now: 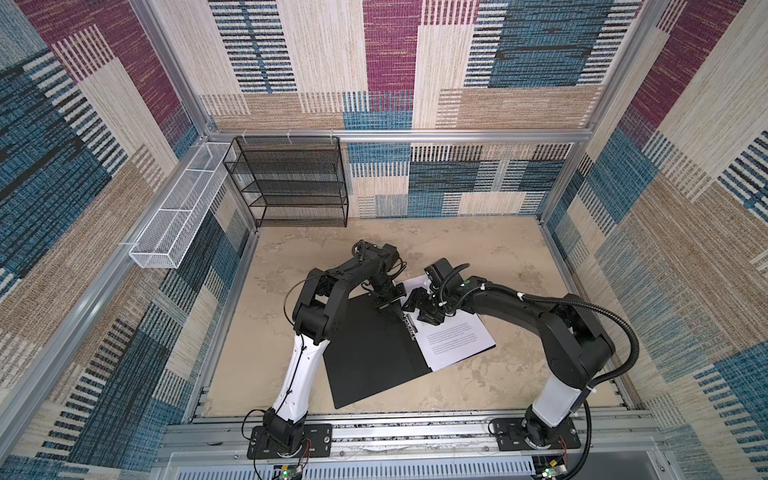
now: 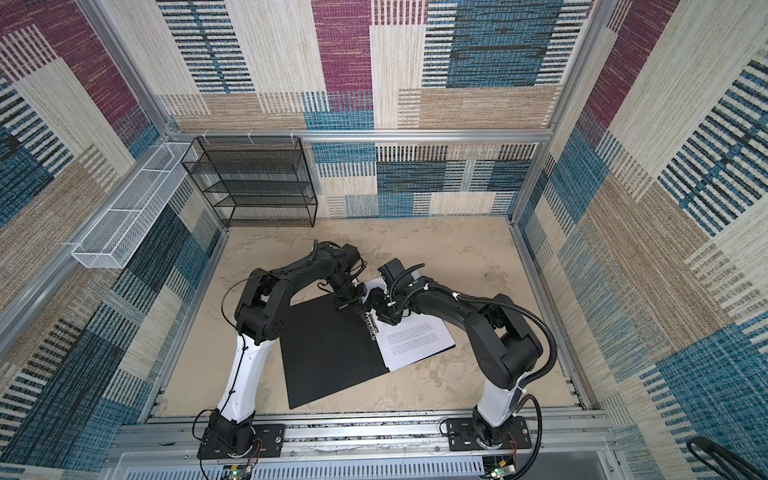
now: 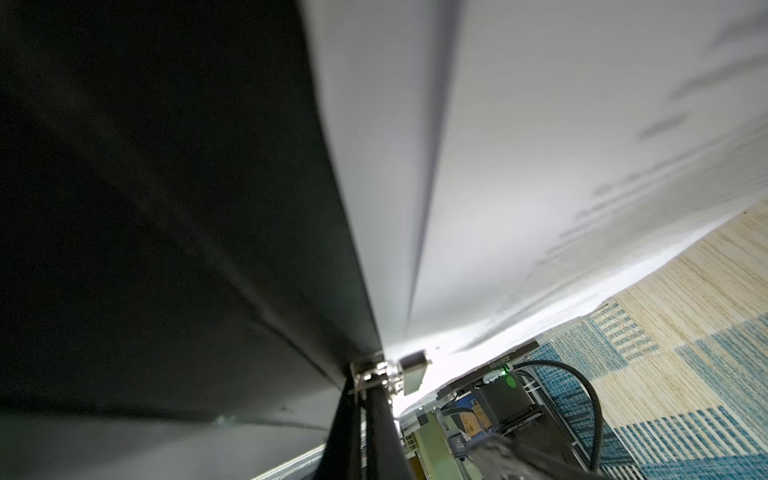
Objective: Put the files into the folder
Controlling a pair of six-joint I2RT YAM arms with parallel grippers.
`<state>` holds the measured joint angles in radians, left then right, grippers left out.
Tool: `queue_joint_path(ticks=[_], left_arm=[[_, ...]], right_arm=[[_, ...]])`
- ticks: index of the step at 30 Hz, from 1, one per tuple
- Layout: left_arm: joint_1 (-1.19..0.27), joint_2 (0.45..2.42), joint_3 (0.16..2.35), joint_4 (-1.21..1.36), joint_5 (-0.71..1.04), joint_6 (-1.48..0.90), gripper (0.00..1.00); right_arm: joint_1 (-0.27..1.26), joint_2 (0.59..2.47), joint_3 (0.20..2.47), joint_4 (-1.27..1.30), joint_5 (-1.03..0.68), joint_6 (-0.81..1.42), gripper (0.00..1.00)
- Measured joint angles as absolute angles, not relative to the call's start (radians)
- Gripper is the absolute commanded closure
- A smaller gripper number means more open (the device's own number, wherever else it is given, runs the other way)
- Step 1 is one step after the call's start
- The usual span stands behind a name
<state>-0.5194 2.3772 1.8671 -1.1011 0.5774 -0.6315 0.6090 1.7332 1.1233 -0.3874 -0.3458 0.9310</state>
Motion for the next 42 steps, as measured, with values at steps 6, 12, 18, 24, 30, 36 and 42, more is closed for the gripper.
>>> queue_joint_path(ticks=[6,12,18,24,30,36,42], left_arm=[[-0.52,2.399,1.92,-1.147,0.574,-0.598,0.89],[-0.517,2.413,1.971,-1.174,0.576,-0.598,0.86],[-0.516,2.42,2.024,-1.165,0.567,-0.606,0.72],[-0.503,2.339,2.051,-1.111,0.511,-0.605,0.53],[-0.472,2.094,1.897,-1.043,0.501,-0.606,0.11],[-0.363,1.765,1.5,-0.912,0.499,-0.635,0.01],[-0.212,1.49,1.079,-0.821,0.479,-0.655,0.01]], right_arm=[[0.607,1.66,1.114,-0.4,-0.302,0.89,0.3],[0.604,1.559,1.057,-0.385,-0.263,0.859,0.27],[0.587,1.463,0.999,-0.38,-0.229,0.839,0.16],[0.566,1.378,0.984,-0.39,-0.196,0.802,0.03],[0.481,1.355,0.939,-0.419,-0.13,0.751,0.0],[0.467,1.364,0.943,-0.425,-0.1,0.693,0.0],[0.453,1.421,0.937,-0.426,-0.015,0.657,0.0]])
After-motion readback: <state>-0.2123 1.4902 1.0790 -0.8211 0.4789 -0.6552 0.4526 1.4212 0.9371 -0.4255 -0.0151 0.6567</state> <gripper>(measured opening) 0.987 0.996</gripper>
